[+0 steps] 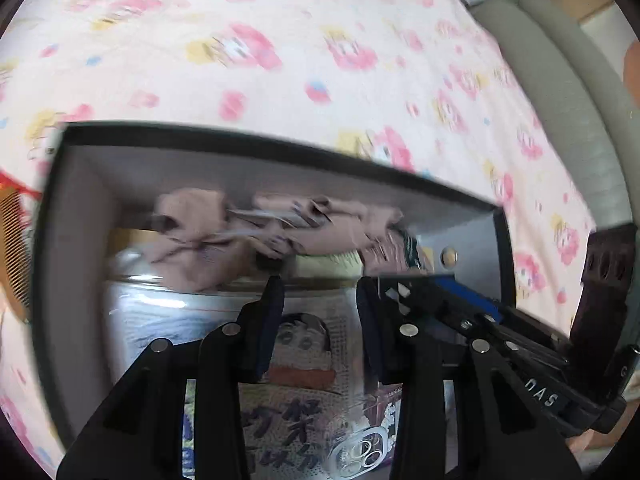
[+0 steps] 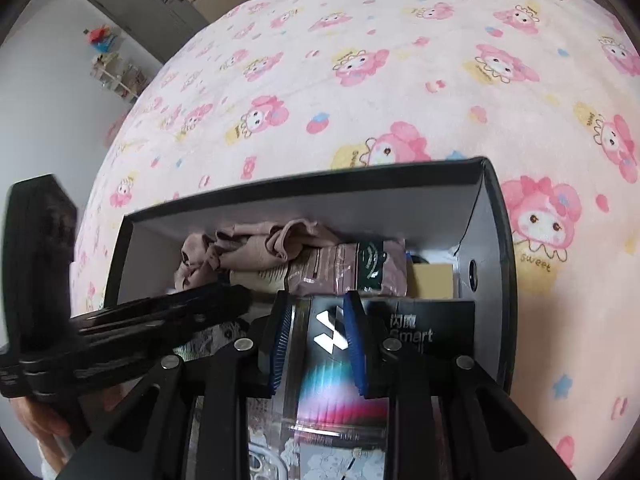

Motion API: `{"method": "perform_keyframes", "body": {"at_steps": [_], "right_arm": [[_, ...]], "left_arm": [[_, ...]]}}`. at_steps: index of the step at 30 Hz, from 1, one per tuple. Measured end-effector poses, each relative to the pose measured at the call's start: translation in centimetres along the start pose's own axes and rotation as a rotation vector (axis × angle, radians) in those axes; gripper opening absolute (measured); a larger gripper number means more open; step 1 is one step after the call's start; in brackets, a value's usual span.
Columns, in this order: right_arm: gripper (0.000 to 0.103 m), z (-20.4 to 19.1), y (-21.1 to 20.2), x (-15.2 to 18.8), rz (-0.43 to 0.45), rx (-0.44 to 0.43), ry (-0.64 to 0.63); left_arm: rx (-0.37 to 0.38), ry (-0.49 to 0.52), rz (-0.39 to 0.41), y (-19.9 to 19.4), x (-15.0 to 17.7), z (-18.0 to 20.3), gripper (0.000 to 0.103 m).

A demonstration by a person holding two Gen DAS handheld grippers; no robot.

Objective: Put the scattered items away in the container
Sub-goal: 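Carry the tube over the black box and open the left gripper, then withdraw the left gripper from the box toward the remaining items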

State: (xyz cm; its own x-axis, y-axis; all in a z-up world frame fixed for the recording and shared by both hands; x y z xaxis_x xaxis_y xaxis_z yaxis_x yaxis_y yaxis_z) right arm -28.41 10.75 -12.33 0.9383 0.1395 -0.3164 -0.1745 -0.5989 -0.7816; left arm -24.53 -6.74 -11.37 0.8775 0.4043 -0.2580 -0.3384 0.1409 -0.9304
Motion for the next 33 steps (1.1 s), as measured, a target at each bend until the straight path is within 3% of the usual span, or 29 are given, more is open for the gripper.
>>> {"method": "perform_keyframes", "body": {"at_steps": [2, 4, 8, 11, 15, 20, 25, 29, 33], "right_arm": [[0.023, 0.1, -1.0, 0.0, 0.027, -0.016, 0.028], [0.023, 0.4, -1.4, -0.3, 0.052, 0.014, 0.033], [0.023, 0.0, -0.6, 0.0, 0.017, 0.065, -0.005], [0.023, -0.2, 0.0, 0.2, -0.002, 0.110, -0.035], [0.023, 0.1, -0.1, 0.2, -0.019, 0.102, -0.012], [0.023, -0.1, -0.6, 1.2, -0.030, 0.106, -0.008], [0.030, -1.3, -4.9, 3.3, 0.066, 0.114, 0.001], [0.038, -2.9, -7.0, 6.0, 0.116, 0.192, -0.045], [0.038, -4.9, -8.3, 10.5, 0.160, 0.138, -0.037]], "left_arm": [[-0.043, -0.032, 0.036, -0.4, -0.1, -1.0, 0.037], [-0.059, -0.052, 0.015, 0.7, -0.7, -1.1, 0.035], [-0.011, -0.080, -0.049, 2.8, -0.8, -1.5, 0.034], [0.010, -0.070, -0.053, 4.0, -1.4, -0.2, 0.036], [0.137, -0.050, -0.133, 5.7, -1.4, 2.0, 0.035], [0.097, -0.037, -0.013, 2.1, -0.4, 1.5, 0.035], [0.053, 0.067, 0.104, -4.1, 3.4, 1.6, 0.039], [0.073, 0.100, 0.123, -6.9, 7.3, 1.3, 0.044], [0.072, 0.132, 0.167, -8.9, 10.4, 1.5, 0.048]]}}
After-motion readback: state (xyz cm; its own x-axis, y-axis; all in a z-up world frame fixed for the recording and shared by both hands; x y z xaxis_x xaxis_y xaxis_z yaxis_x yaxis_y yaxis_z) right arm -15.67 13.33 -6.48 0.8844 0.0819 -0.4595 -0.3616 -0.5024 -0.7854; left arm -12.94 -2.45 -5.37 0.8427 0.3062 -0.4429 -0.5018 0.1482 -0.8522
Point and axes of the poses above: each gripper's, at about its wrist camera, not at the fingertips, and y roughly the way its jaws point, z to its right, x to its underside, the point moved 1 cm from there along y, roughly the way its jaws point, and after that the axes turned 9 degrees about -x, right-handed, at the moved point
